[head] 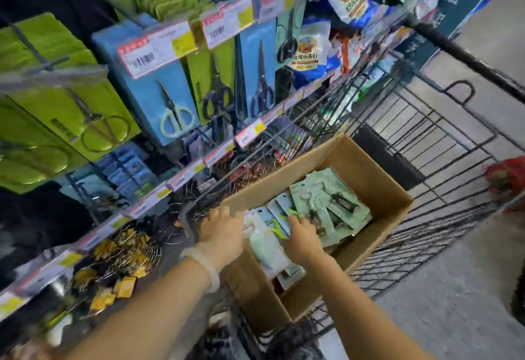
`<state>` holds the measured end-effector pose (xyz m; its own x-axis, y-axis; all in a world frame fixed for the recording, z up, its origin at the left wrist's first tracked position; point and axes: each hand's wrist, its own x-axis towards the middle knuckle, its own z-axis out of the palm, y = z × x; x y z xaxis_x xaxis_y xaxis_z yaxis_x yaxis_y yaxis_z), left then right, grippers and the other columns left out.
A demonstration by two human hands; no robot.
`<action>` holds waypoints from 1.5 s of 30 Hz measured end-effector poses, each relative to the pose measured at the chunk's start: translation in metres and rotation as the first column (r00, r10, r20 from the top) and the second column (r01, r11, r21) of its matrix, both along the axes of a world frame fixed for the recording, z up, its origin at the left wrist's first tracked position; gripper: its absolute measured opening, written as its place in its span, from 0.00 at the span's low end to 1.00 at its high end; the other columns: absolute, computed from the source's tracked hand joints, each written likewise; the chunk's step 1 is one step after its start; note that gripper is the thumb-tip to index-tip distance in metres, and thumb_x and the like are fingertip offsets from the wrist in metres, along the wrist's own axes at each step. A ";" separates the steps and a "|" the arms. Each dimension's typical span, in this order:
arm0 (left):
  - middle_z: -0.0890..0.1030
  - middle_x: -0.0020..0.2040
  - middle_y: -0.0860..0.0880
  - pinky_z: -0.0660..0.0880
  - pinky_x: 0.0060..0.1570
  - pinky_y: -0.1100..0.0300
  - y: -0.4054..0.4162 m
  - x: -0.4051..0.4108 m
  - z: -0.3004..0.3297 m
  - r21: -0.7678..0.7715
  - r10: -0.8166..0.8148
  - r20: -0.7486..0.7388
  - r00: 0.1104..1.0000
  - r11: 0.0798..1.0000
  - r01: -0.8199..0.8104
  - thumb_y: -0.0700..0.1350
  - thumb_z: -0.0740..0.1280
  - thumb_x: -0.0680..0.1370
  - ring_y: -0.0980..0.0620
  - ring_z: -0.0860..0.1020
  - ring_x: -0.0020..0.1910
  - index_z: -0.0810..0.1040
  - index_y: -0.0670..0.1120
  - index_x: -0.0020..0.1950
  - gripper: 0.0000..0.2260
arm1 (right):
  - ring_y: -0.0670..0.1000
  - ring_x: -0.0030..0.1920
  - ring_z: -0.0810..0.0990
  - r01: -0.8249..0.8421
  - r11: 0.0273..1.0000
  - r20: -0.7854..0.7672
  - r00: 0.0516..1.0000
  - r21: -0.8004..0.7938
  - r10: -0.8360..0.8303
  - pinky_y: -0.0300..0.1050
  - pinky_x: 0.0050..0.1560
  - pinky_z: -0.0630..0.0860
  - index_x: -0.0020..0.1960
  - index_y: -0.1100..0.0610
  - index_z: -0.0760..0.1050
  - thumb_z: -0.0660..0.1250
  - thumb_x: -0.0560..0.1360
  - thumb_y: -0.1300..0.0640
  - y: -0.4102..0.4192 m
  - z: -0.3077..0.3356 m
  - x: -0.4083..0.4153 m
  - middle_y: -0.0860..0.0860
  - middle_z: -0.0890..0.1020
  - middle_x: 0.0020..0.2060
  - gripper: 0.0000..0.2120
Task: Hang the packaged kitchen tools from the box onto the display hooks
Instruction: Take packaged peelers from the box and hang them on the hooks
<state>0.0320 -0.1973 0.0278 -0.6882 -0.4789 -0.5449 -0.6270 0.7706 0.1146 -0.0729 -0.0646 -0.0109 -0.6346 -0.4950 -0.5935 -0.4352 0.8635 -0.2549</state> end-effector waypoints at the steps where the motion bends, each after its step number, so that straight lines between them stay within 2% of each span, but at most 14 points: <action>1: 0.64 0.70 0.44 0.65 0.65 0.49 0.000 0.002 -0.003 0.007 0.038 0.015 0.999 0.999 -0.038 0.46 0.63 0.78 0.42 0.64 0.68 0.64 0.48 0.71 0.21 | 0.61 0.67 0.66 -0.050 0.999 0.022 0.999 0.019 0.050 0.52 0.65 0.65 0.72 0.58 0.59 0.64 0.77 0.53 -0.003 -0.006 -0.004 0.59 0.66 0.67 0.27; 4: 0.63 0.72 0.42 0.66 0.65 0.48 0.006 0.004 -0.008 0.030 0.160 0.031 0.987 0.986 -0.161 0.46 0.62 0.79 0.41 0.64 0.68 0.57 0.45 0.75 0.26 | 0.61 0.65 0.68 -0.213 0.975 0.064 0.976 0.060 0.209 0.49 0.61 0.67 0.71 0.58 0.61 0.64 0.76 0.53 -0.009 -0.022 -0.018 0.61 0.68 0.65 0.26; 10: 0.66 0.69 0.44 0.68 0.62 0.51 0.027 0.000 -0.021 0.020 0.353 0.042 0.935 0.935 -0.354 0.46 0.58 0.80 0.42 0.68 0.66 0.63 0.52 0.73 0.21 | 0.59 0.67 0.67 -0.434 0.898 0.185 0.891 0.073 0.415 0.48 0.61 0.67 0.69 0.59 0.63 0.63 0.78 0.54 -0.013 -0.055 -0.051 0.60 0.69 0.66 0.23; 18: 0.72 0.65 0.48 0.68 0.63 0.56 0.073 0.015 -0.056 0.033 0.619 -0.011 0.785 0.785 -0.618 0.44 0.61 0.78 0.48 0.70 0.64 0.64 0.52 0.72 0.22 | 0.60 0.68 0.68 -0.515 0.854 0.363 0.812 0.078 0.457 0.52 0.65 0.69 0.74 0.57 0.56 0.65 0.77 0.51 -0.010 -0.101 -0.052 0.59 0.66 0.69 0.30; 23: 0.71 0.67 0.47 0.68 0.64 0.54 0.094 0.022 -0.062 0.090 0.742 -0.076 0.666 0.671 -0.736 0.46 0.62 0.76 0.46 0.69 0.65 0.67 0.50 0.71 0.22 | 0.60 0.71 0.63 -0.389 0.915 0.415 0.854 0.106 0.314 0.55 0.70 0.64 0.77 0.55 0.48 0.70 0.73 0.50 -0.011 -0.126 -0.044 0.58 0.61 0.72 0.42; 25: 0.70 0.66 0.46 0.69 0.63 0.53 0.097 0.021 -0.063 0.112 0.754 -0.081 0.651 0.656 -0.746 0.48 0.60 0.76 0.44 0.69 0.65 0.67 0.50 0.71 0.22 | 0.59 0.69 0.66 -0.284 0.953 0.436 0.874 0.106 0.212 0.53 0.66 0.68 0.77 0.55 0.49 0.72 0.72 0.52 -0.015 -0.136 -0.041 0.57 0.64 0.70 0.43; 27: 0.67 0.69 0.47 0.67 0.65 0.54 0.101 0.019 -0.066 0.123 0.758 -0.071 0.648 0.651 -0.749 0.47 0.62 0.76 0.45 0.67 0.66 0.62 0.50 0.74 0.25 | 0.58 0.65 0.71 -0.196 0.978 0.416 0.897 0.076 0.148 0.47 0.58 0.72 0.74 0.58 0.56 0.70 0.74 0.56 -0.019 -0.142 -0.040 0.58 0.70 0.66 0.34; 29: 0.65 0.71 0.45 0.65 0.66 0.54 0.103 0.016 -0.069 0.118 0.754 -0.113 0.647 0.656 -0.745 0.45 0.63 0.76 0.44 0.66 0.67 0.61 0.50 0.74 0.27 | 0.58 0.62 0.74 -0.103 0.994 0.397 0.914 0.035 0.080 0.47 0.58 0.71 0.68 0.61 0.65 0.66 0.76 0.61 -0.022 -0.146 -0.042 0.59 0.74 0.63 0.22; 31: 0.66 0.71 0.43 0.64 0.67 0.52 0.104 0.015 -0.071 0.131 0.763 -0.160 0.627 0.646 -0.752 0.44 0.64 0.75 0.43 0.65 0.68 0.63 0.48 0.74 0.27 | 0.59 0.62 0.74 -0.019 0.997 0.429 0.903 0.073 -0.014 0.45 0.58 0.70 0.65 0.63 0.70 0.62 0.77 0.63 -0.024 -0.148 -0.042 0.60 0.75 0.61 0.16; 34: 0.67 0.70 0.41 0.64 0.69 0.51 0.106 0.016 -0.069 0.172 0.790 -0.181 0.586 0.612 -0.772 0.43 0.65 0.75 0.41 0.65 0.68 0.65 0.45 0.73 0.26 | 0.57 0.59 0.76 0.087 0.986 0.429 0.892 0.144 -0.142 0.41 0.54 0.69 0.62 0.63 0.73 0.56 0.80 0.66 -0.026 -0.148 -0.041 0.58 0.78 0.58 0.14; 38: 0.70 0.66 0.38 0.67 0.65 0.47 0.106 0.014 -0.065 0.157 0.757 -0.226 0.613 0.650 -0.744 0.42 0.67 0.74 0.38 0.68 0.65 0.68 0.42 0.71 0.25 | 0.53 0.41 0.73 0.136 0.983 0.491 0.853 0.124 -0.180 0.42 0.40 0.70 0.47 0.60 0.72 0.56 0.76 0.71 -0.011 -0.133 -0.047 0.56 0.75 0.41 0.10; 40: 0.69 0.67 0.39 0.65 0.66 0.48 0.104 0.009 -0.060 0.150 0.738 -0.212 0.641 0.673 -0.725 0.44 0.66 0.75 0.39 0.67 0.66 0.67 0.42 0.71 0.25 | 0.52 0.35 0.73 0.144 0.984 0.530 0.830 0.102 -0.176 0.39 0.31 0.69 0.42 0.60 0.74 0.62 0.71 0.72 0.002 -0.120 -0.060 0.56 0.76 0.36 0.08; 42: 0.66 0.69 0.42 0.63 0.68 0.51 0.102 0.002 -0.055 0.144 0.720 -0.209 0.662 0.692 -0.708 0.47 0.65 0.76 0.42 0.64 0.69 0.63 0.44 0.73 0.26 | 0.49 0.30 0.73 0.248 0.966 0.619 0.748 0.076 -0.240 0.35 0.27 0.70 0.35 0.60 0.73 0.71 0.64 0.72 0.014 -0.094 -0.072 0.54 0.75 0.31 0.11; 45: 0.63 0.71 0.46 0.61 0.69 0.54 0.103 -0.004 -0.050 0.179 0.704 -0.193 0.684 0.711 -0.680 0.52 0.65 0.76 0.46 0.62 0.70 0.60 0.48 0.74 0.29 | 0.47 0.32 0.71 0.295 0.954 0.601 0.774 -0.061 -0.201 0.29 0.24 0.68 0.42 0.60 0.72 0.60 0.76 0.71 0.033 -0.056 -0.084 0.54 0.74 0.35 0.08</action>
<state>0.0275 -0.0942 -0.0227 -0.2883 -0.8296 -0.4782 -0.9229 0.1075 0.3697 -0.1566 -0.0312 -0.0672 -0.3043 -0.4774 -0.8243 0.0606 0.8539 -0.5169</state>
